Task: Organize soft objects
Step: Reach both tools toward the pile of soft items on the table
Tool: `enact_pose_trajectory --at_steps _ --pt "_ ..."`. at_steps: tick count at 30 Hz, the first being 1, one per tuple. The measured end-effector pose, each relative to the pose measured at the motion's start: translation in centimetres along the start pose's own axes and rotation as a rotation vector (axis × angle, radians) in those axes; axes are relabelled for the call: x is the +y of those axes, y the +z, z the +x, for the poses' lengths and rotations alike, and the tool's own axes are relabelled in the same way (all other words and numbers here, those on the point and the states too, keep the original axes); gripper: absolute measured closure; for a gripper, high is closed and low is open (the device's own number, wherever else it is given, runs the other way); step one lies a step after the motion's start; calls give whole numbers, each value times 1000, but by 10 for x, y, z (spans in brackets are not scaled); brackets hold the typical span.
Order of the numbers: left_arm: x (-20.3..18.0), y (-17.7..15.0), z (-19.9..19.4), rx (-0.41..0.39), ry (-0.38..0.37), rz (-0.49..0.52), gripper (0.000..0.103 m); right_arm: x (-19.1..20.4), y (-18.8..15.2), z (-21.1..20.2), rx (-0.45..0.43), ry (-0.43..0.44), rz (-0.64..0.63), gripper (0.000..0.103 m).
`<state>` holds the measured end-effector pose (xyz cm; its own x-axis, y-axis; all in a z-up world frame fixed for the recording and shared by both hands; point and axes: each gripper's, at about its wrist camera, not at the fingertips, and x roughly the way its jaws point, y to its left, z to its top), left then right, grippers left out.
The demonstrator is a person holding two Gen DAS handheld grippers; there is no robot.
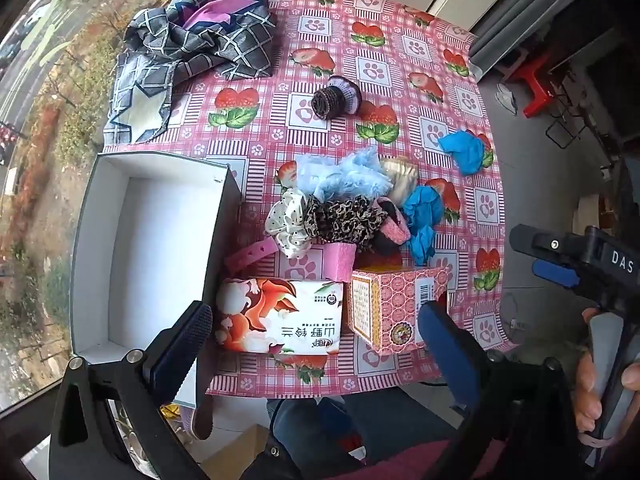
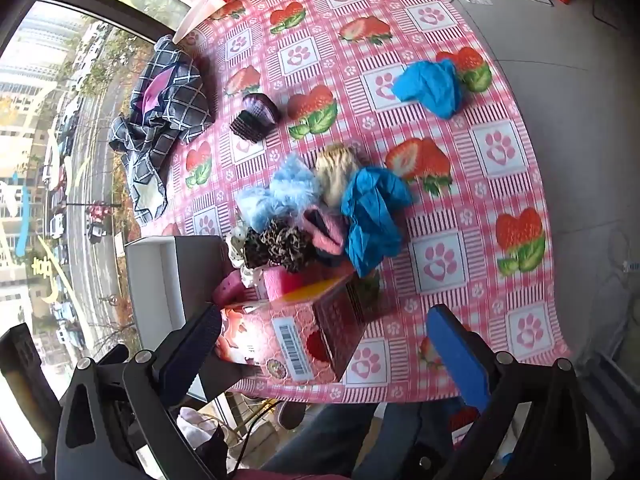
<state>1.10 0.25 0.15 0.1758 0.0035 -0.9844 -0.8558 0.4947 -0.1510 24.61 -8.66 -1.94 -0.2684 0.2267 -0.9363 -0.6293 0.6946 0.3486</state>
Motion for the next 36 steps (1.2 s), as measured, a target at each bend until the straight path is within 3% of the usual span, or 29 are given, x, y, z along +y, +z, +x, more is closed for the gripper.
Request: enact_pose_trajectory --at_steps 8,20,36 --pt "-26 17 0 -11 39 -24 0 -14 33 -6 27 45 -20 0" --pt "-63 45 15 26 90 -6 0 -46 66 -5 44 39 -16 0" --pt "-72 77 34 62 104 -12 0 -61 93 6 67 34 -9 0"
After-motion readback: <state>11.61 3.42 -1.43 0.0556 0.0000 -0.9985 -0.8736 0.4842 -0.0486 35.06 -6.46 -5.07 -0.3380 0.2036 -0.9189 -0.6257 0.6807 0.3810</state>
